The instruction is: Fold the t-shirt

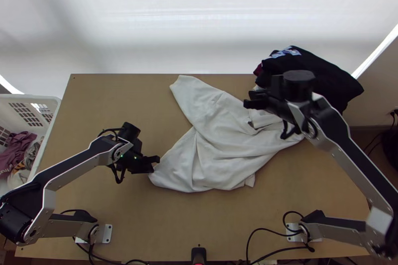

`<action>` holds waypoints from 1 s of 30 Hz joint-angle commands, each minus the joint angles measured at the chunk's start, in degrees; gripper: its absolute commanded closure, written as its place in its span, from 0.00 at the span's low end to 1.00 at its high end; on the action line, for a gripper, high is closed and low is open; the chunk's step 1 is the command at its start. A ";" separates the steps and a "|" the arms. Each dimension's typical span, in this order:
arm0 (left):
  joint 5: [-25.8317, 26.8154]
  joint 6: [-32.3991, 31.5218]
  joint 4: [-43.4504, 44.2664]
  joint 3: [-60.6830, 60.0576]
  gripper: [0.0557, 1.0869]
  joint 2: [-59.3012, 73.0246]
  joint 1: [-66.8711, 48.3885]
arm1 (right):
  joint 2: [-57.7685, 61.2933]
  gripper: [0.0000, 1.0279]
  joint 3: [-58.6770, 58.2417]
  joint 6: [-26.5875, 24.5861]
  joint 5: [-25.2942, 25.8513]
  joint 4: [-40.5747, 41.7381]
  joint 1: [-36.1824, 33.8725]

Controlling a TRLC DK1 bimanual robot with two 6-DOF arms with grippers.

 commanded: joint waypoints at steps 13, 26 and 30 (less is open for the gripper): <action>-1.17 -1.51 0.03 -1.89 0.96 -4.04 -0.29 | 31.00 0.59 22.20 24.69 -5.79 -13.14 0.00; -4.07 -1.42 0.30 -2.51 0.96 -7.74 -0.02 | 48.75 0.50 39.08 26.19 -6.75 -15.43 -0.09; -4.16 -1.42 0.21 -2.60 0.96 -7.91 0.42 | 53.85 0.49 45.40 26.19 -6.93 -18.33 -0.09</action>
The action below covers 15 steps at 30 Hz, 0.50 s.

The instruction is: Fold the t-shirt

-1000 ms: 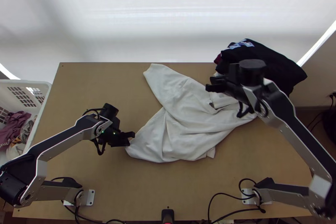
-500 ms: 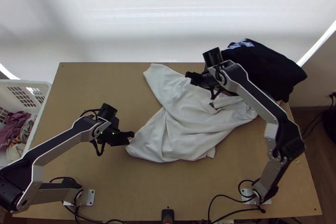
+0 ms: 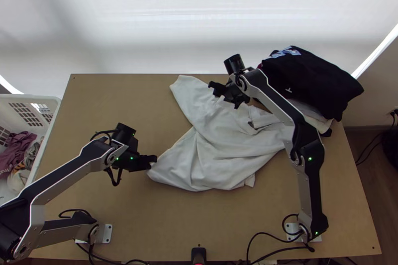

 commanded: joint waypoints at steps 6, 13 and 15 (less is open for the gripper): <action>-0.42 -0.63 -0.58 -1.37 0.96 -1.47 0.88 | 7.44 0.47 7.90 1.53 -0.50 -4.00 -0.05; -0.60 -0.54 -0.76 -1.55 0.96 -1.99 1.58 | 10.70 0.47 9.21 1.27 -0.50 -4.09 -0.13; -0.69 -0.46 -0.84 -1.55 0.96 -2.08 1.58 | 11.75 0.47 9.48 1.00 -0.42 -4.00 -0.05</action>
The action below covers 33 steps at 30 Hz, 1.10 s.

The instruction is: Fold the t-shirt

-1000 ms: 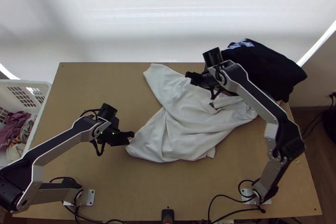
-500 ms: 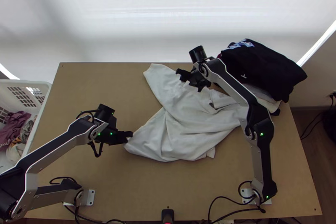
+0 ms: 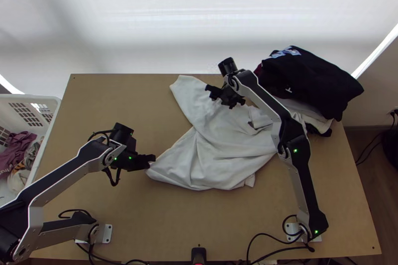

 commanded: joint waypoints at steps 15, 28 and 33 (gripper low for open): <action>-7.15 0.77 -0.16 5.59 0.96 -4.42 9.17 | -7.93 0.97 0.71 -2.05 -0.42 -1.29 -0.92; -9.26 4.90 0.98 17.19 0.96 -8.11 21.91 | -25.77 0.97 0.71 -5.83 -0.42 -0.15 -2.68; -10.13 5.78 1.86 21.15 0.96 -9.43 24.81 | -29.82 0.97 1.23 -5.48 -0.42 1.52 -2.51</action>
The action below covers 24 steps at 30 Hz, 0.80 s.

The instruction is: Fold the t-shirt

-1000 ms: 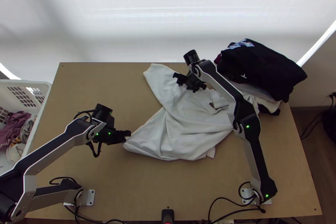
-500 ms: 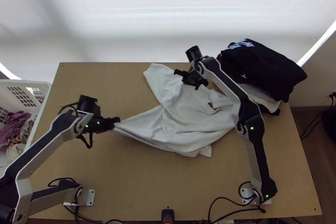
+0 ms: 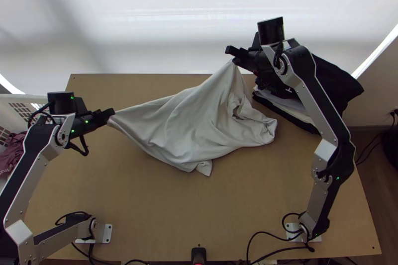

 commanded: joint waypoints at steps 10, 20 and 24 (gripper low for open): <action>-4.73 2.40 7.88 22.21 0.96 -1.05 9.60 | -13.04 0.97 3.04 -2.98 1.01 6.73 0.45; -5.61 4.78 11.31 35.13 0.96 -4.48 12.85 | -27.19 0.97 1.63 -16.07 4.53 12.88 -0.17; -5.70 4.95 11.31 36.97 0.96 -7.55 13.03 | -33.34 0.97 0.75 -16.78 4.53 12.97 0.01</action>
